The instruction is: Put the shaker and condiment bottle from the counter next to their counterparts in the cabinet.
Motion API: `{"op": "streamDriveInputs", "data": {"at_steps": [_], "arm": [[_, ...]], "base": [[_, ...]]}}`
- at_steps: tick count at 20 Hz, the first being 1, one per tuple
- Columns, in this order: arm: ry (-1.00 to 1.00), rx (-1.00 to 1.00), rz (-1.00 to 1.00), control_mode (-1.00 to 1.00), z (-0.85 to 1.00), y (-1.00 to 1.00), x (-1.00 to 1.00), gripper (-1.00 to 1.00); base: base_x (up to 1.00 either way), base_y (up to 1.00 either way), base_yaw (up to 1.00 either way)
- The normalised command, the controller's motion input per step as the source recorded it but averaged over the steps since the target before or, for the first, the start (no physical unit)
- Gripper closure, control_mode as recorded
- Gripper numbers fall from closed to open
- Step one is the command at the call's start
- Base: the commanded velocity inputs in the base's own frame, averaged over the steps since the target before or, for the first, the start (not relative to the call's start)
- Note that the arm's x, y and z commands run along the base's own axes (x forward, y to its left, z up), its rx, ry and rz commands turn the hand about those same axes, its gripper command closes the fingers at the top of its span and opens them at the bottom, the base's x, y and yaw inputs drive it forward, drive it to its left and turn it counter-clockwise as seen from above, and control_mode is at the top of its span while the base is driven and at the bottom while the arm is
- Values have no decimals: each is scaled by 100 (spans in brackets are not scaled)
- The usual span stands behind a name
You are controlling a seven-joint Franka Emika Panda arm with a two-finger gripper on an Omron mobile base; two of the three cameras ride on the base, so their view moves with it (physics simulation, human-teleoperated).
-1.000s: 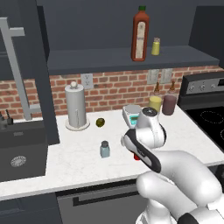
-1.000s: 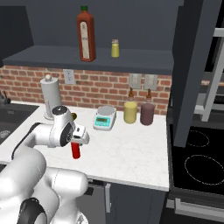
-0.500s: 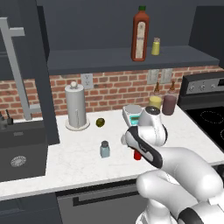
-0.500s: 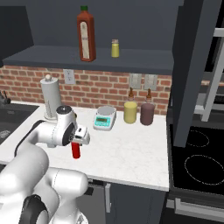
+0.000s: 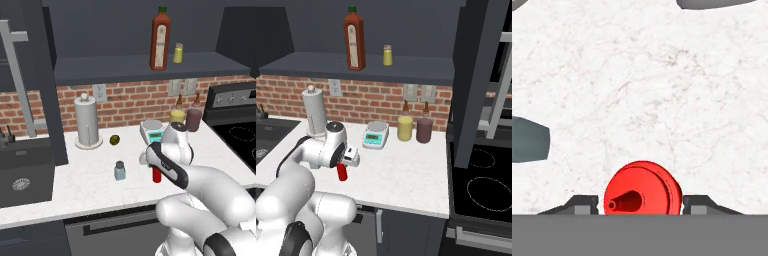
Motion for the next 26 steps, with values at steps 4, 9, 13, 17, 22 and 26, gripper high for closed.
{"op": "streamDriveInputs", "data": {"at_steps": [4,9,13,17,22,26], "arm": [[0,2,0,-100,0,-1,0,100],[0,0,0,-100,0,0,0,100],[0,0,0,-100,29,0,0,100],[1,0,9,-100,98,-1,0,100],[2,1,6,-100,95,0,0,100],[0,0,0,-100,4,5,-2,100]], "base": [[0,0,0],[0,0,0],[0,0,0],[0,0,0],[0,0,0],[0,0,0]]}}
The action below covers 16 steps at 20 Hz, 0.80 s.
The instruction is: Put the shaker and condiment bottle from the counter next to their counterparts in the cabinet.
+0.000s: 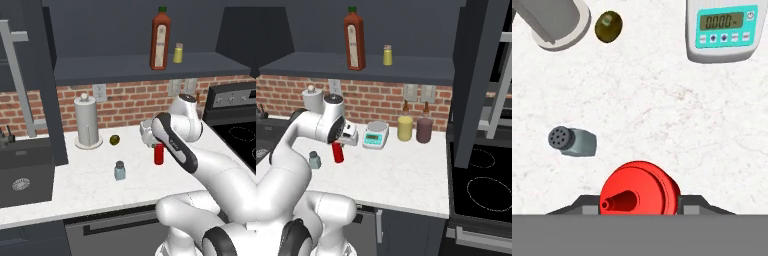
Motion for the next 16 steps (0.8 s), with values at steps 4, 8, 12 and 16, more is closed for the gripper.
{"op": "streamDriveInputs", "data": {"at_steps": [4,8,12,16], "arm": [[-14,0,-2,-100,6,22,-17,100],[-17,3,-2,-100,84,13,0,100],[-3,12,0,-100,100,0,0,100],[0,13,0,-100,100,1,3,100]], "base": [[0,0,0],[0,0,0],[0,0,0],[0,0,0]]}}
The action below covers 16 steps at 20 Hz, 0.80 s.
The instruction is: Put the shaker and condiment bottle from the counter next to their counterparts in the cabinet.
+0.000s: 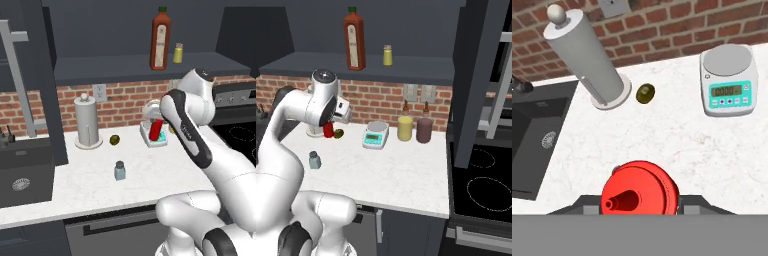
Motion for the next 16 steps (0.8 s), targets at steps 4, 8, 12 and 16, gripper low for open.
{"op": "streamDriveInputs", "data": {"at_steps": [4,8,12,16], "arm": [[0,4,0,-100,62,8,1,100],[-6,0,0,-100,8,14,-13,100],[-4,0,0,-100,81,4,0,100],[0,1,0,-100,100,1,0,100]], "base": [[0,0,0],[0,0,0],[0,0,0],[0,0,0]]}}
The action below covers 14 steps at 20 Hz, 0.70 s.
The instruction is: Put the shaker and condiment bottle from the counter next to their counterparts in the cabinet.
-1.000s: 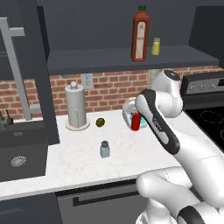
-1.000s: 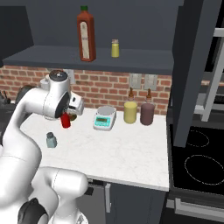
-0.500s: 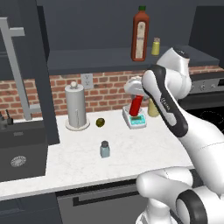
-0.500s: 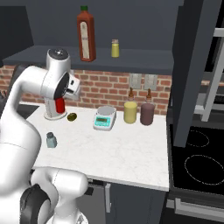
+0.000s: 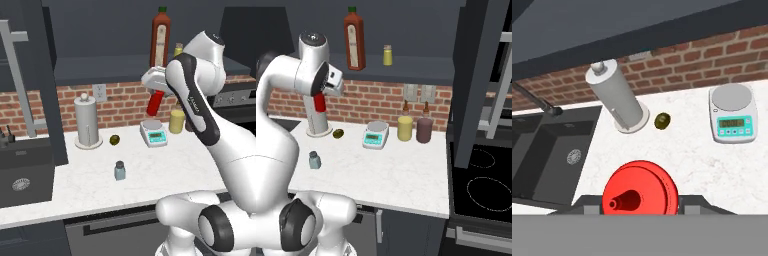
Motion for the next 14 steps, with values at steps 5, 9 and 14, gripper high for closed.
{"op": "streamDriveInputs", "data": {"at_steps": [5,9,14], "arm": [[0,3,0,-100,100,8,1,100],[-8,0,0,-100,67,18,-4,100],[-12,0,0,-100,0,27,-6,100]], "base": [[0,0,0],[0,0,0],[0,0,0]]}}
